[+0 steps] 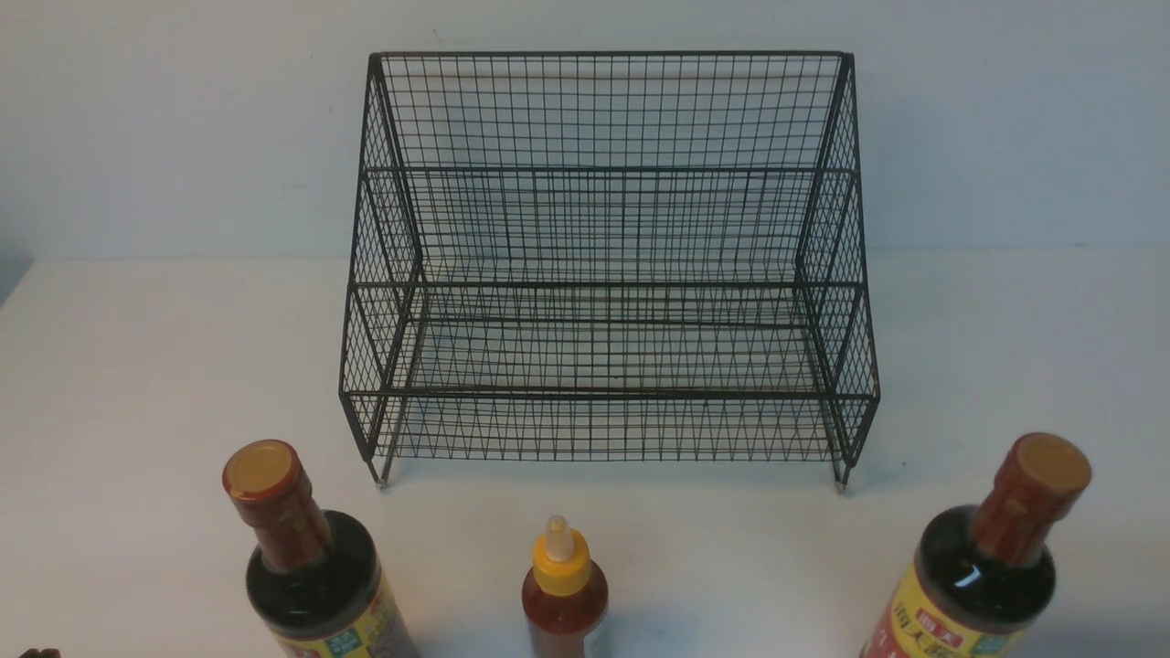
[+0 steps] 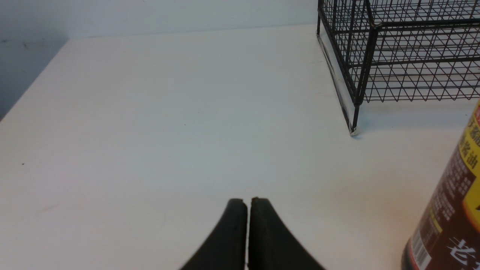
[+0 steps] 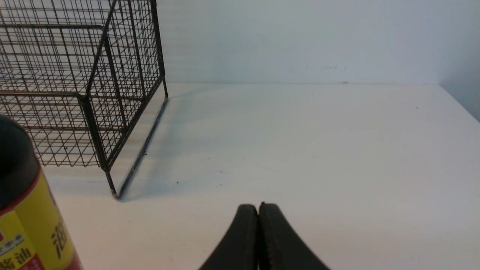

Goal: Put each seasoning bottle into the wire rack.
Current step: Use the right arm to grab the condiment bottle closest to it

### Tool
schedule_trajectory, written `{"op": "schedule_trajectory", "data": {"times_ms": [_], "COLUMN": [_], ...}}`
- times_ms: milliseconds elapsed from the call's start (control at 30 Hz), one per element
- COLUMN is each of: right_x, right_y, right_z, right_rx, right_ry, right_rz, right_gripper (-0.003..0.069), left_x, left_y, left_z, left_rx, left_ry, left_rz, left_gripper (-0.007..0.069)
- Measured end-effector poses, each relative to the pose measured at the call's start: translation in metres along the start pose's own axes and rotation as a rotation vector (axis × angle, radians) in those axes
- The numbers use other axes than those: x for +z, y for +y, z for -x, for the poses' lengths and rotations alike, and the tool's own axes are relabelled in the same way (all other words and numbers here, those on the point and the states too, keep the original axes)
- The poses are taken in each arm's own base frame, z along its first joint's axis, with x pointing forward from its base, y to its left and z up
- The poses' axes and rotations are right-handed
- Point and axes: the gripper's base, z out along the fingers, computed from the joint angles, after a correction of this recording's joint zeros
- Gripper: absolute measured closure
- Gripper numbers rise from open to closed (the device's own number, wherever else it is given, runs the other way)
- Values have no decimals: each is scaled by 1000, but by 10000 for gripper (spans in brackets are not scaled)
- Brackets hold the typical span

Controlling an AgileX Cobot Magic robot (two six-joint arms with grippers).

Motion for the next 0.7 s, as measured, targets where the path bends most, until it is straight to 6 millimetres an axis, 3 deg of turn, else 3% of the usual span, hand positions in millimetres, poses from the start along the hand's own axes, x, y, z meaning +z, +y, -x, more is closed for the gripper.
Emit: {"op": "schedule_trajectory", "data": {"times_ms": [467, 567, 700], "right_x": [0, 0, -1], "right_y": [0, 2, 6], "right_z": [0, 5, 10], "right_rx": [-1, 223, 737], "right_ry": [-5, -54, -91], "right_rz": [-2, 32, 109], "right_gripper": [673, 673, 673], "left_x": [0, 0, 0], "left_y": [0, 0, 0], "left_z": [0, 0, 0], "left_rx": [0, 0, 0], "left_ry": [0, 0, 0], "left_rz": [0, 0, 0], "left_gripper": [629, 629, 629]}}
